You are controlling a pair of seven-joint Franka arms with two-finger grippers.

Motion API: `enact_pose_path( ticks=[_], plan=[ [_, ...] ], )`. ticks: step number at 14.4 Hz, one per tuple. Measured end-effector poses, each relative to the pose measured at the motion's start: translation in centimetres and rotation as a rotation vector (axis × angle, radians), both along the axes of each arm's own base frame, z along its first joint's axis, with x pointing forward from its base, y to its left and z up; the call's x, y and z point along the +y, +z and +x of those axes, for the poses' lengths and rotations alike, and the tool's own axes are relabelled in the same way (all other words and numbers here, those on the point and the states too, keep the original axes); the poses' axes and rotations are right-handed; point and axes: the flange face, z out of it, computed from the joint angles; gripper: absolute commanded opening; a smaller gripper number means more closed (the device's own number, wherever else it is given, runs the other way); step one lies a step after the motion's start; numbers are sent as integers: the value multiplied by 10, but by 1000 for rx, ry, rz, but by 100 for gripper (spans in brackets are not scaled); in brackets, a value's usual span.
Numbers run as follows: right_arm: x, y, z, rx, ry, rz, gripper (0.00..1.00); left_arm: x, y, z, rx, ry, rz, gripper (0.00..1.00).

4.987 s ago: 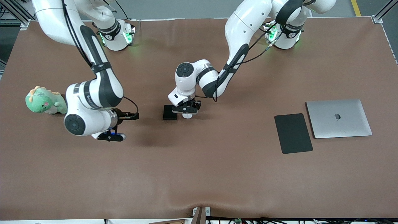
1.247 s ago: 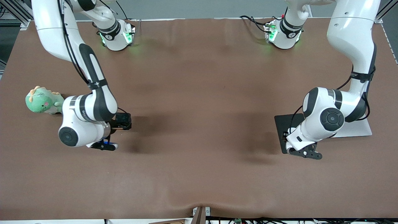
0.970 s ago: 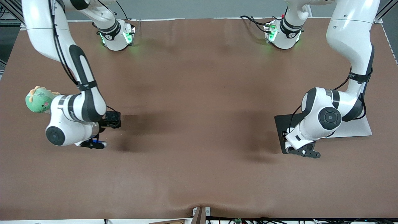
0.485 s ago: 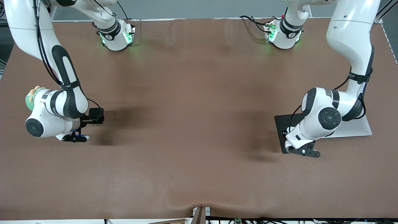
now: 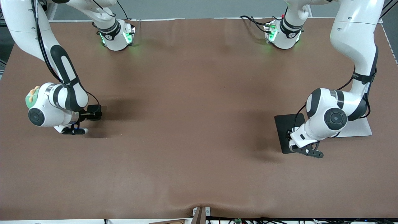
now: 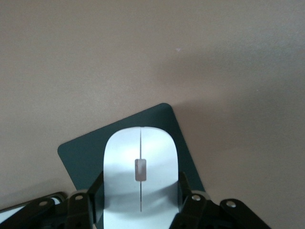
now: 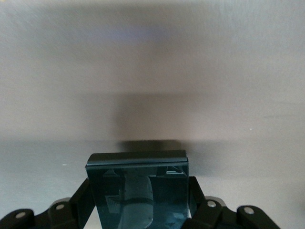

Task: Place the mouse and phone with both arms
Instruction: 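Lower the mouse onto the pad while the right gripper carries the phone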

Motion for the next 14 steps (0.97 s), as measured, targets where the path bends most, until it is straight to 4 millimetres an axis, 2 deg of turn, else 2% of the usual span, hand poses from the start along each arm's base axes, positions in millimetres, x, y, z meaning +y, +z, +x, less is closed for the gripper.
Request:
enact_pose_path(
  ticks=[4,5,6,7,10,13,14],
  plan=[
    [-14,-10,-14,0,-20,-1,0,-2,-17,-8,-54,-10,-21,0],
    [-20,-10,-16,0,-33,0,5,-2,-19,-9,-71,-8,-26,0],
    [-28,-10,-18,0,-47,0,45,-3,-20,-9,-87,4,-32,0],
    [-33,-10,-19,0,-57,0,99,-3,-22,-10,-97,27,-37,0],
    [-35,-10,-19,0,-62,0,100,2,-34,-10,-109,126,-49,0],
    [-31,-4,-9,-24,-52,0,100,27,-52,-8,-120,177,-57,0],
    [-29,3,-1,-44,-46,-2,100,34,-58,-9,-121,186,-59,11]
  ],
)
